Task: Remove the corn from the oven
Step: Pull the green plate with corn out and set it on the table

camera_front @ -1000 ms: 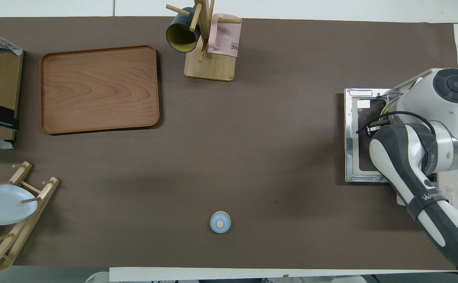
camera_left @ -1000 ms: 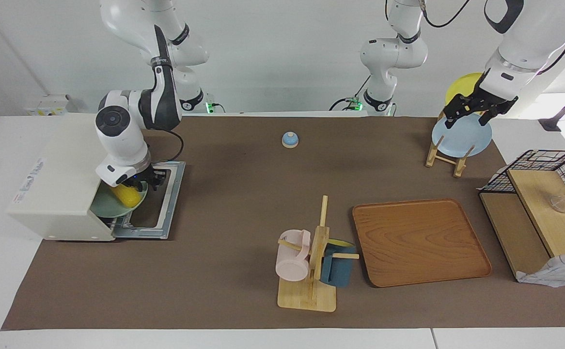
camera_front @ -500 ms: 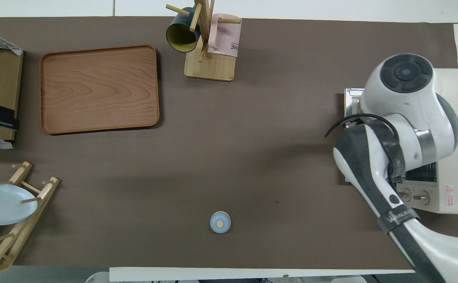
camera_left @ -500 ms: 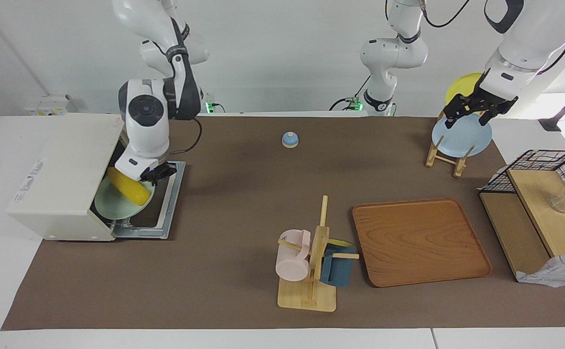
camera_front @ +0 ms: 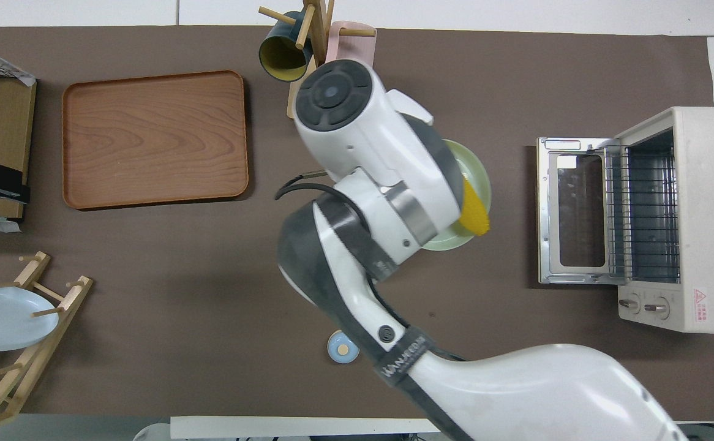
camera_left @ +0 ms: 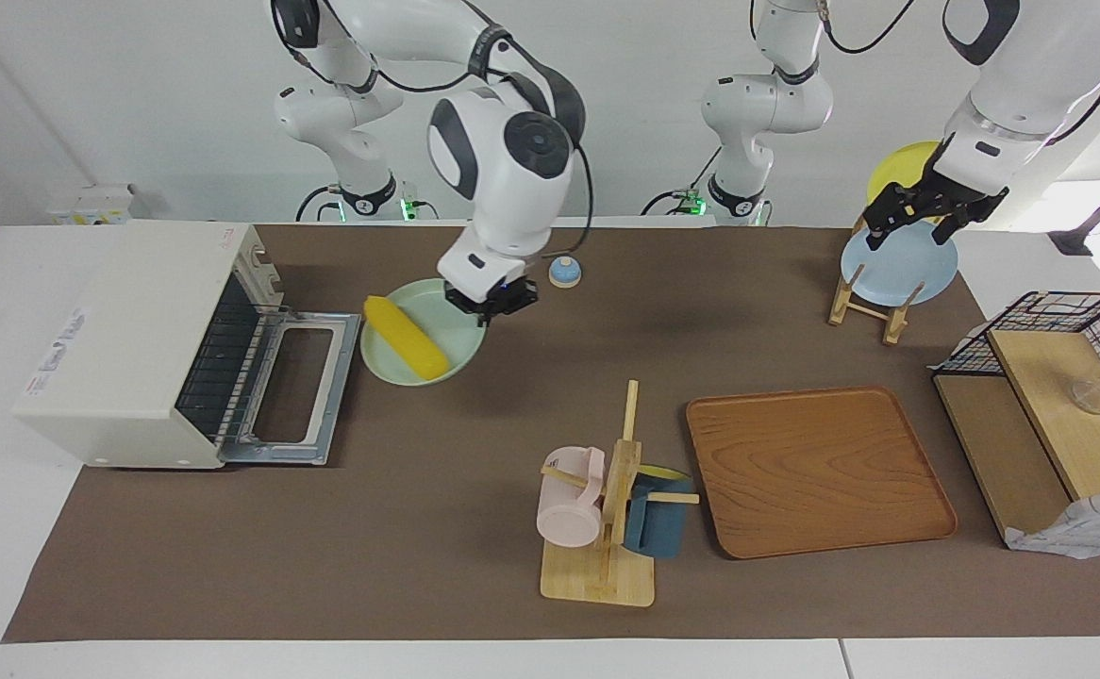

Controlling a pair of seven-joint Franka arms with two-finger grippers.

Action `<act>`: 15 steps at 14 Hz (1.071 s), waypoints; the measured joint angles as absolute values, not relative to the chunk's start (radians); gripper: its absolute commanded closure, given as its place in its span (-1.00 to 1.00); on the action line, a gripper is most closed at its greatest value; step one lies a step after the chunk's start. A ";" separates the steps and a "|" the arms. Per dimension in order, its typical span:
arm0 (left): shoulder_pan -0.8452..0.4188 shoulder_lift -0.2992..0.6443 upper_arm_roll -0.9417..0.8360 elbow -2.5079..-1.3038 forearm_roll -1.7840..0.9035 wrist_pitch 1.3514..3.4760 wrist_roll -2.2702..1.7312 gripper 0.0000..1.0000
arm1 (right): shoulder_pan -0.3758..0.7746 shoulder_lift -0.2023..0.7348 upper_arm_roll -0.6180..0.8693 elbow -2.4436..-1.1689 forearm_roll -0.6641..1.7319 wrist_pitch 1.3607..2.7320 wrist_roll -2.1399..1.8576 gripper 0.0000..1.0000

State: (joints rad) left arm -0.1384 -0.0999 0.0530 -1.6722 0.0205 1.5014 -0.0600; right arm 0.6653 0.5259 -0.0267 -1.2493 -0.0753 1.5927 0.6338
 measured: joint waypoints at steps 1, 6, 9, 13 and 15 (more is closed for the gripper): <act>-0.138 -0.100 0.053 -1.672 0.020 1.501 -0.060 -1.00 | 0.679 0.587 -0.006 -1.214 -0.070 1.646 0.694 1.00; -0.138 -0.100 0.053 -1.672 0.020 1.501 -0.060 -1.00 | 0.714 0.761 0.066 -1.161 -0.066 1.858 0.909 0.30; -0.138 -0.100 0.053 -1.672 0.020 1.501 -0.060 -1.00 | 0.731 0.769 0.066 -1.139 -0.065 1.873 0.968 -1.00; -0.141 -0.102 0.048 -1.673 0.017 1.498 -0.061 -1.00 | 0.707 0.696 0.050 -1.086 -0.083 1.764 0.920 -1.00; -0.165 -0.115 0.033 -1.702 0.007 1.526 -0.124 -1.00 | 0.620 0.581 0.040 -1.152 -0.100 1.690 0.769 -0.93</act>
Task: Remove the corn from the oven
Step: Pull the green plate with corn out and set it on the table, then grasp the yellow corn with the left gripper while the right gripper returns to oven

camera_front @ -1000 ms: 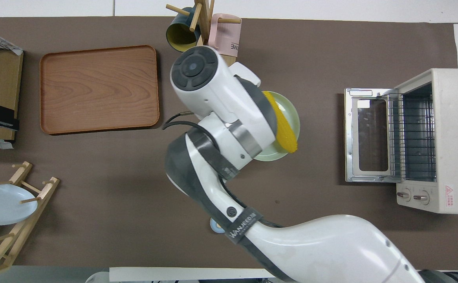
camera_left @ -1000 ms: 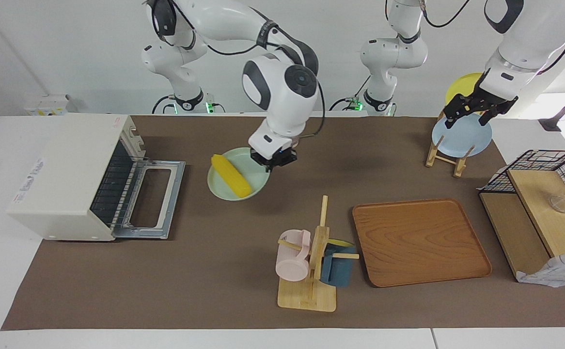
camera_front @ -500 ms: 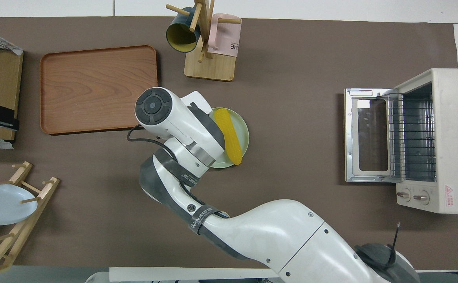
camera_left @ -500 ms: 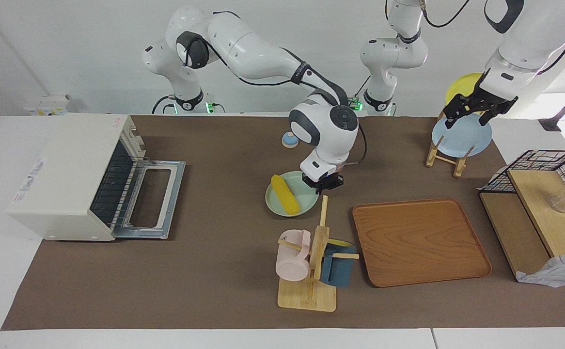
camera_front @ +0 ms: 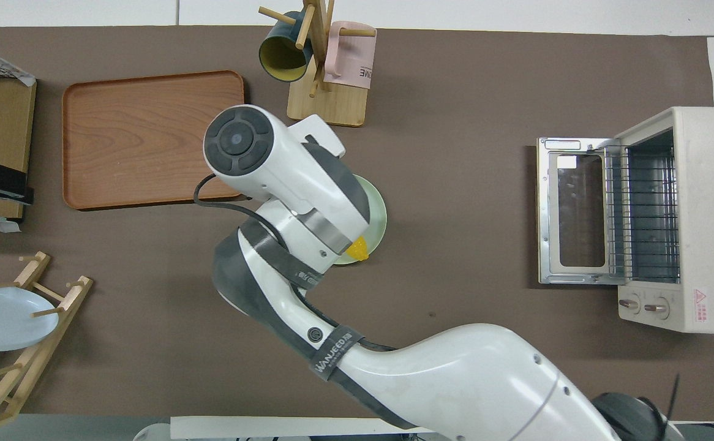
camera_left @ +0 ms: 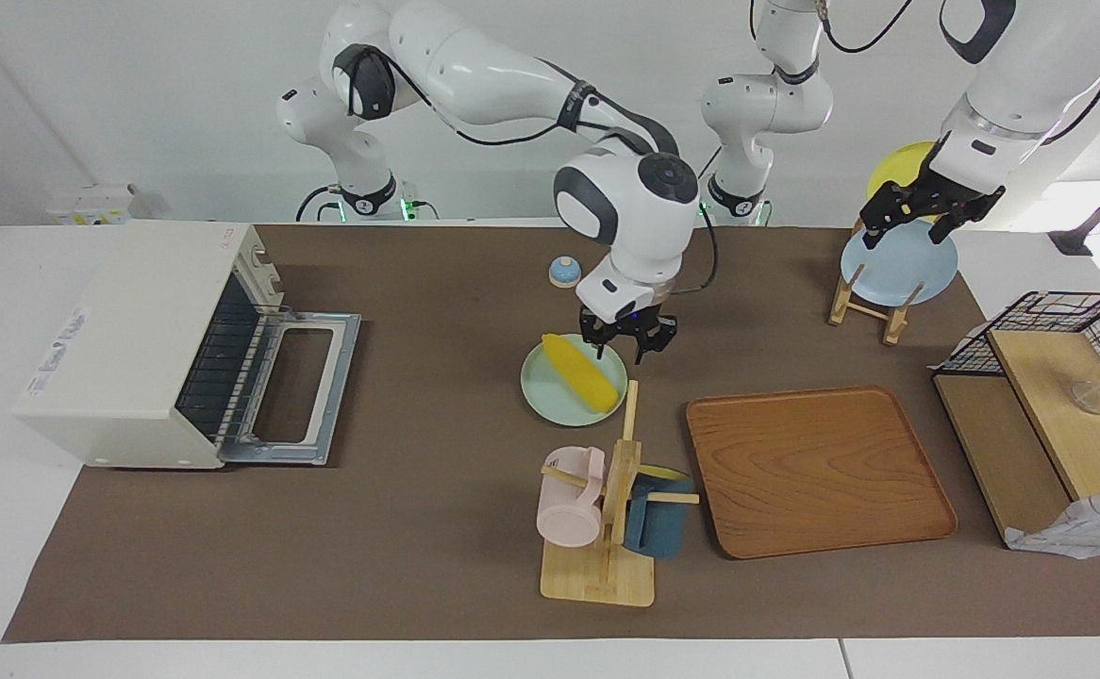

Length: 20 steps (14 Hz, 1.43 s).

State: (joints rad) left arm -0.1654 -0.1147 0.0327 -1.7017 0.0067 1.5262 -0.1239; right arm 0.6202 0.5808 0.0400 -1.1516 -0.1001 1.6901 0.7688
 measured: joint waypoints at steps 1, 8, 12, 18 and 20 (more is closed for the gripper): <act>-0.202 -0.125 0.024 -1.748 0.003 1.590 -0.221 -1.00 | 0.552 0.516 0.040 -1.226 -0.099 1.689 0.683 -0.74; -0.596 0.062 -0.008 -2.034 0.000 2.207 -0.929 -1.00 | 0.256 0.251 0.043 -1.895 -0.105 2.001 0.394 0.92; -0.715 0.290 -0.008 -1.936 0.000 2.331 -1.190 -0.95 | 0.227 0.254 0.043 -1.987 -0.230 2.046 0.368 0.92; -0.754 0.398 -0.003 -1.868 0.009 2.341 -1.229 1.00 | 0.186 0.272 0.043 -2.047 -0.330 2.100 0.362 0.92; -0.751 0.397 0.006 -1.823 0.052 2.286 -1.222 1.00 | 0.177 0.274 0.043 -2.053 -0.376 2.102 0.356 0.91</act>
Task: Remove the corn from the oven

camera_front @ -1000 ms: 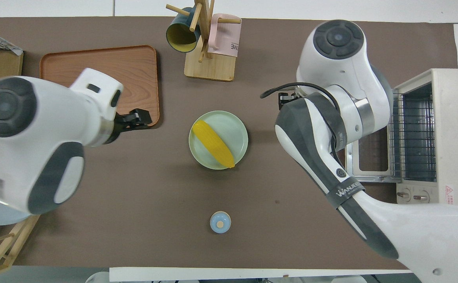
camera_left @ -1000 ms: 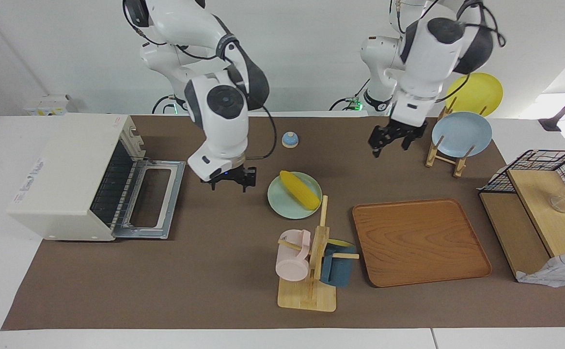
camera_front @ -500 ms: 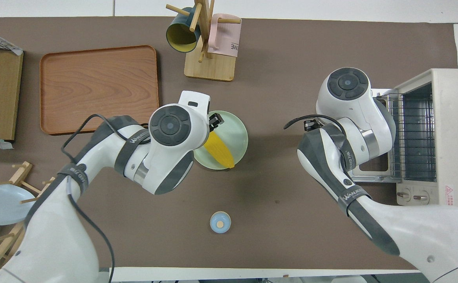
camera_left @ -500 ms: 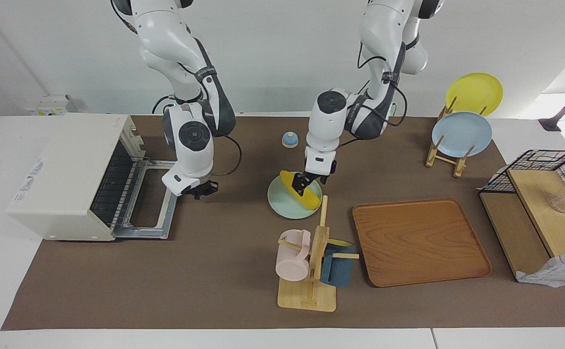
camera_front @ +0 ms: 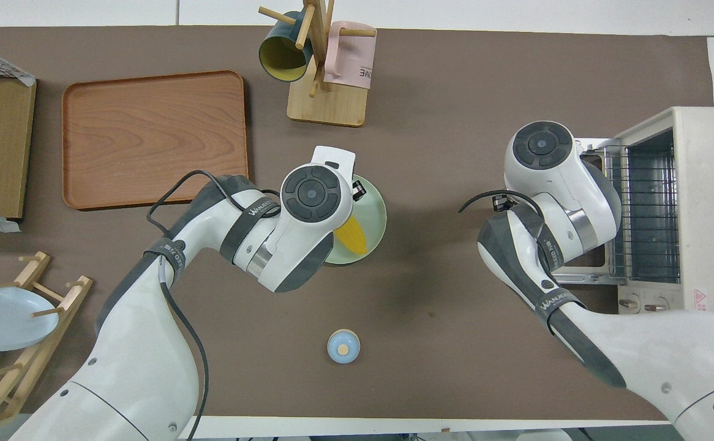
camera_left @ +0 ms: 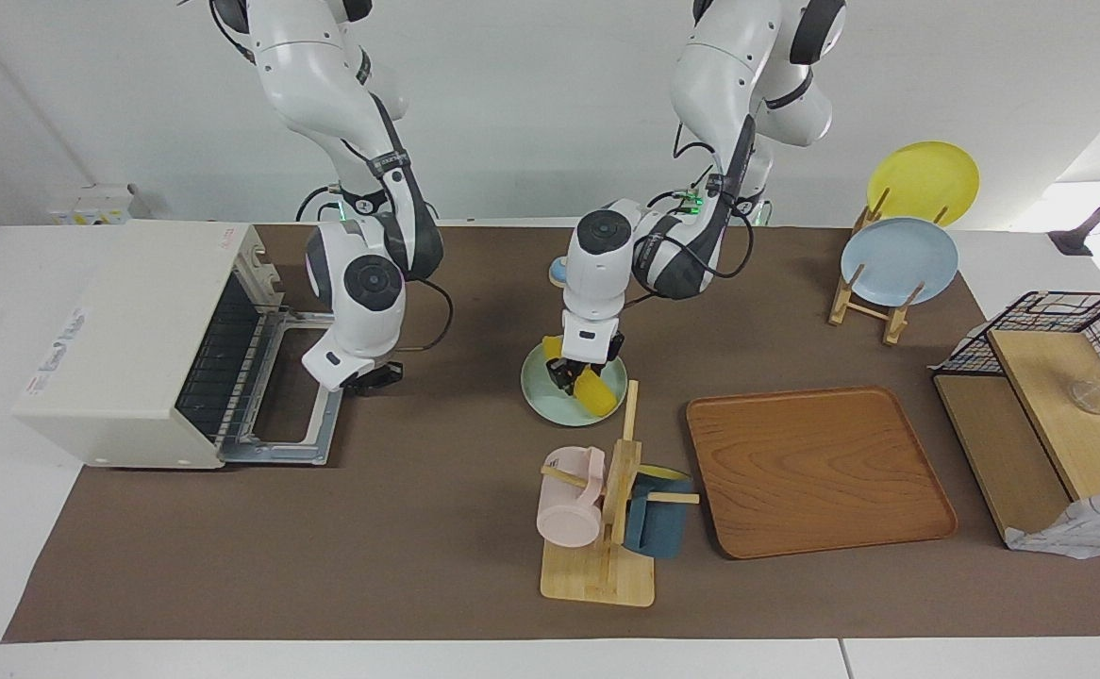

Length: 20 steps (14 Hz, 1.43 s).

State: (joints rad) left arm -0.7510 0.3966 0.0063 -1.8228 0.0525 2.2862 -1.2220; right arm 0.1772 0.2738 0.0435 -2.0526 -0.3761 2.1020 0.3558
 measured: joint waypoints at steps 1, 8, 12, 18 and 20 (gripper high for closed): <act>-0.739 0.391 0.012 -1.791 0.069 2.242 -1.189 1.00 | 0.177 0.274 0.044 -2.054 -0.401 2.102 0.352 0.91; -0.387 0.315 0.030 -1.759 0.053 2.111 -0.386 1.00 | 0.171 0.255 0.065 -1.928 -0.453 1.928 0.139 0.87; -0.227 0.479 0.030 -1.644 0.038 2.211 -0.095 -1.00 | 0.078 0.130 0.063 -1.884 -0.455 1.823 -0.052 0.79; -0.189 0.457 0.033 -1.556 0.038 2.127 -0.087 -0.99 | -0.051 0.044 0.051 -1.872 -0.255 1.804 -0.153 -1.00; -0.127 0.335 0.035 -1.542 0.038 1.953 -0.037 -0.99 | -0.100 -0.023 0.049 -1.805 -0.077 1.731 -0.156 -1.00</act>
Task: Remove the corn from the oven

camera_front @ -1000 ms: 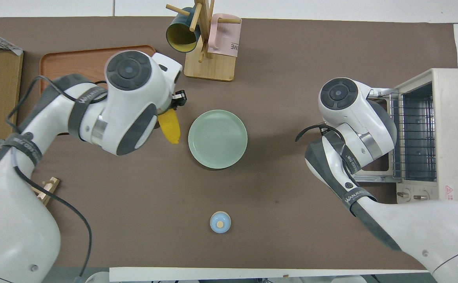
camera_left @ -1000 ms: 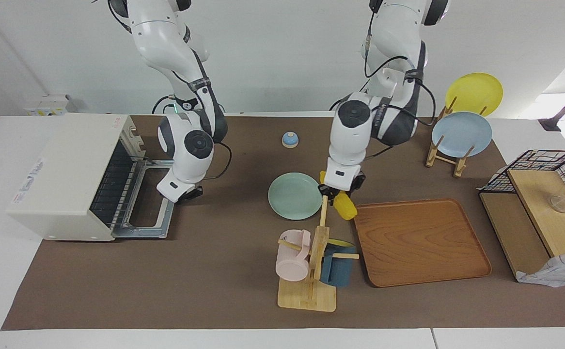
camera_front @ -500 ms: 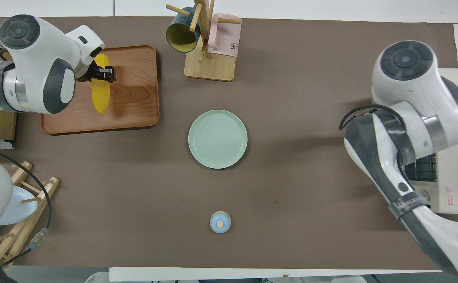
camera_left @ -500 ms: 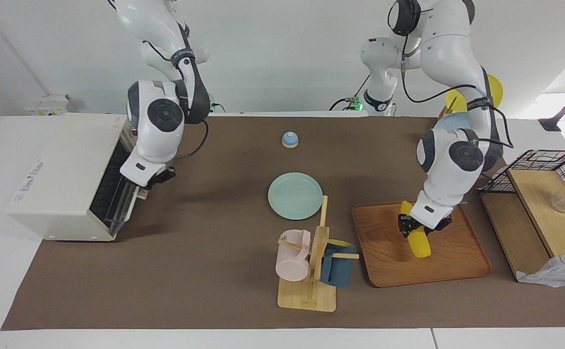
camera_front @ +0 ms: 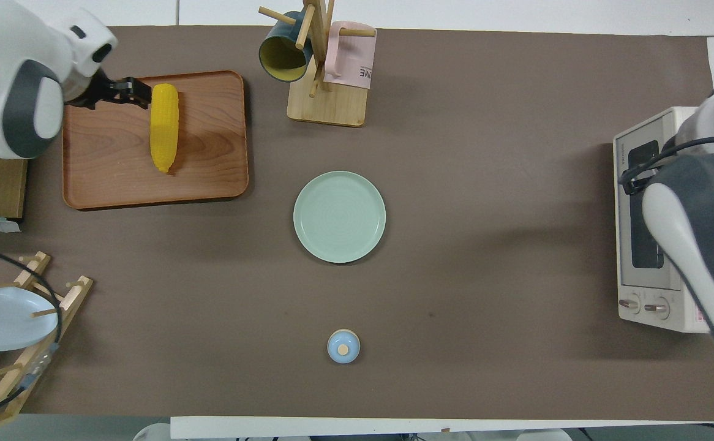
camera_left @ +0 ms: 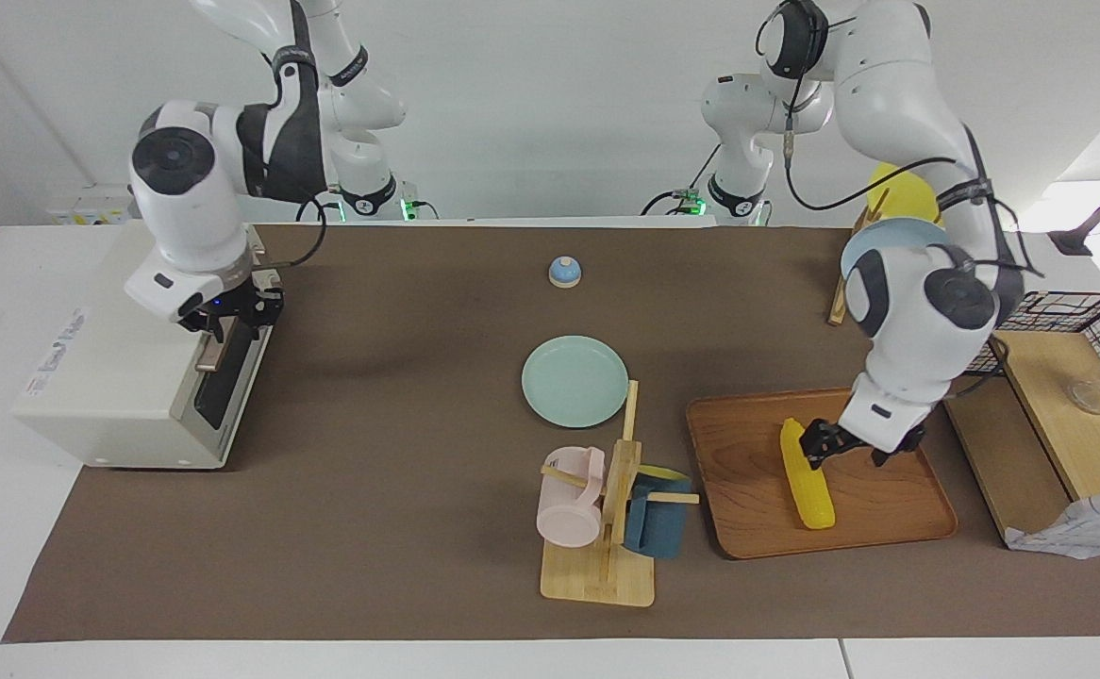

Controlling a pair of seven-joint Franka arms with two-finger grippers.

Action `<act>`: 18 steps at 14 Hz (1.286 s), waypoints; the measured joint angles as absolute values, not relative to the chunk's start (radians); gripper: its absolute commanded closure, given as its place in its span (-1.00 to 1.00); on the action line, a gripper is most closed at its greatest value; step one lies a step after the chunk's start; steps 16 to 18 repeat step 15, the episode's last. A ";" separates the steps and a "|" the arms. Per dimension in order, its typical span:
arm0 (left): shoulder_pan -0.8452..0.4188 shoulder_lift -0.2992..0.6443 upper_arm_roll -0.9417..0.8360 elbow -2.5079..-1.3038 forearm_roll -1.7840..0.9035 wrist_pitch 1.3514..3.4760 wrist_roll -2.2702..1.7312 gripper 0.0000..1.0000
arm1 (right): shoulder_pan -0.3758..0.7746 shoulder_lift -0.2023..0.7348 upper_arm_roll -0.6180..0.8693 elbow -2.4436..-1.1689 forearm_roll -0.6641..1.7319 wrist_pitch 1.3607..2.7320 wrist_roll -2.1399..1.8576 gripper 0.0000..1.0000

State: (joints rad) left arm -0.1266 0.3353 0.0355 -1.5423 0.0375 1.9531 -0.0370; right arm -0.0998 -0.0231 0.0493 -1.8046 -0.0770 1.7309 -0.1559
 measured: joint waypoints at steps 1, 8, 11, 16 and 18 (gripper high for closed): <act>-0.102 0.273 0.037 -1.542 0.037 1.866 -0.022 -0.99 | -0.112 -0.057 0.049 -1.753 -0.032 1.672 -0.158 -1.00; -0.066 0.041 0.031 -1.551 0.036 1.530 0.016 -0.99 | -0.126 -0.071 0.042 -1.588 -0.008 1.452 -0.158 -1.00; -0.071 0.007 0.025 -1.552 0.033 1.489 0.063 -0.99 | -0.124 -0.053 0.042 -1.588 -0.008 1.452 -0.158 -1.00; -0.073 0.001 0.022 -1.553 0.033 1.481 0.069 -0.99 | -0.112 -0.053 0.043 -1.587 -0.058 1.435 -0.158 -1.00; -0.073 0.001 0.022 -1.553 0.033 1.481 0.069 -0.99 | -0.112 -0.053 0.043 -1.587 -0.058 1.435 -0.158 -1.00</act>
